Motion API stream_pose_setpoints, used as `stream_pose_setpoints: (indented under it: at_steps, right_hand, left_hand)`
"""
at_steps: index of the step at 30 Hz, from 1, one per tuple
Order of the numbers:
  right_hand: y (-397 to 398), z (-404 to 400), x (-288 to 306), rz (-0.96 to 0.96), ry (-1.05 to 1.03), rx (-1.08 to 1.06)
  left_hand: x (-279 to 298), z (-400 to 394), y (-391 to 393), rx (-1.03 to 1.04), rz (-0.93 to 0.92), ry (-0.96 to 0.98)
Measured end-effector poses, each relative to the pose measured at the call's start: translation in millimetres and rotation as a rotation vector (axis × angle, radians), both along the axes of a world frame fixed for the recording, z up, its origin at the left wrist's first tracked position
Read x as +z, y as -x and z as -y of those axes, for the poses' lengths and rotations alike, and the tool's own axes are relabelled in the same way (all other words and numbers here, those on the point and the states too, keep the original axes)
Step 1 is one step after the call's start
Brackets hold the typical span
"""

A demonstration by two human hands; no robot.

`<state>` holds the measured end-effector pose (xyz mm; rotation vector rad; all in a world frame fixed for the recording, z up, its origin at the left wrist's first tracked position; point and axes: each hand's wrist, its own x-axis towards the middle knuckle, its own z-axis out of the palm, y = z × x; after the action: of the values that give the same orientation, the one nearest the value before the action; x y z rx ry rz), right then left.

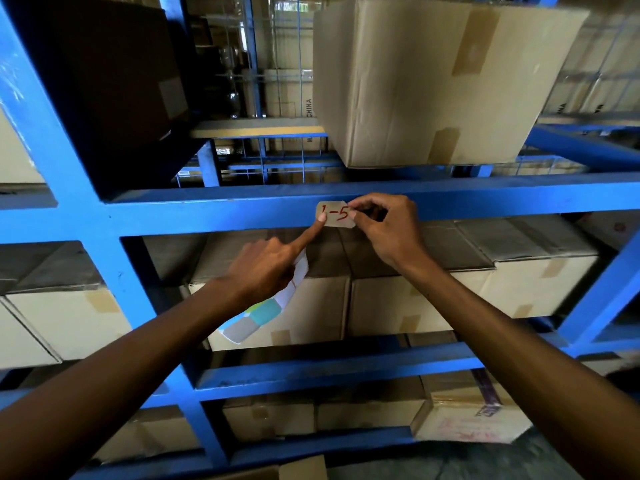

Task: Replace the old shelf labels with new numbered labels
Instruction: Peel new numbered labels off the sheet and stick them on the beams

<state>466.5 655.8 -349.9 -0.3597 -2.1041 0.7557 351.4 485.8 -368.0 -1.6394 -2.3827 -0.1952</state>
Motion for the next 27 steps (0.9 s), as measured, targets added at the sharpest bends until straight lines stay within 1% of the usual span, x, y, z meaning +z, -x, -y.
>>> stream_pose_setpoints:
  at_steps: [5, 12, 19, 23, 27]
  right_hand:
    - [1.8, 0.2, -4.7, -0.019, -0.045, -0.035]
    - [2.6, -0.1, -5.2, -0.042, -0.098, -0.068]
    - [1.7, 3.1, -3.3, -0.055, -0.097, -0.076]
    - [1.4, 4.1, -2.9, -0.050, -0.055, -0.119]
    - [2.6, 6.1, -3.8, -0.027, -0.108, -0.152]
  left_hand:
    - [-2.5, -2.1, 2.5, 0.002, -0.045, -0.014]
    - [-4.6, -2.1, 5.3, 0.008, -0.061, -0.020]
    - [-6.3, -1.6, 8.6, 0.009, -0.053, -0.014]
    - [-8.1, -2.4, 9.5, 0.007, -0.056, -0.019]
    - [-8.1, -3.3, 10.4, 0.013, -0.051, -0.029]
